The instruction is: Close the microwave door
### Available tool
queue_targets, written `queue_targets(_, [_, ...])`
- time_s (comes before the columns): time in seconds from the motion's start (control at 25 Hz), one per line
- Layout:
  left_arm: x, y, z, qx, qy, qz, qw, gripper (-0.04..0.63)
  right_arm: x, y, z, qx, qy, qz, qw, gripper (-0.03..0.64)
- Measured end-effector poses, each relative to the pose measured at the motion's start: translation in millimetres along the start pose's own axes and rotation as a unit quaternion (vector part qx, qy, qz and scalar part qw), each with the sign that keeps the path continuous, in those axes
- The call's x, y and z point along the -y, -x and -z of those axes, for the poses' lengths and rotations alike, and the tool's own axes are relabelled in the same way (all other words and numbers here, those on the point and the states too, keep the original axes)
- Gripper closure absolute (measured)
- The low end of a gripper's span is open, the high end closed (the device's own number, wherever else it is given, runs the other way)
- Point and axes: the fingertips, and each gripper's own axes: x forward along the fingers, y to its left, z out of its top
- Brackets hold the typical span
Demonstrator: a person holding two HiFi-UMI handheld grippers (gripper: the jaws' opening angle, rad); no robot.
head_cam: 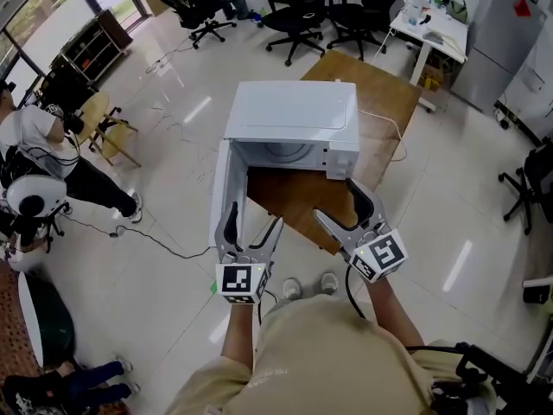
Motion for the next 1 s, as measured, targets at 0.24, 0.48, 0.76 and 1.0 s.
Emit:
queue_targets(0.24, [-57.6,5.9,22.1,-0.075,0.007,0.089,0.9932,0.167,-6.4,-26.4,7.1,0.016,0.004,0.007,1.0,0.244])
queue_targets(0.48, [-150.4,40.2,64.2,-0.181,-0.014,0.146,0.9726,0.167,-13.7,-24.5,7.2,0.008,0.013,0.015,1.0,0.244])
queue_targets(0.76, [-233.3,60.9,135.7,-0.32,0.162,0.159,0.9199,0.003,0.8,-22.5,3.7,0.01,0.003,0.041,0.999,0.244])
queue_targets(1.0, [-211.2,58.0,193.4,-0.313,0.371,0.154,0.8609,0.008,14.2,-20.7,1.1,0.016,-0.016,0.056,0.998,0.244])
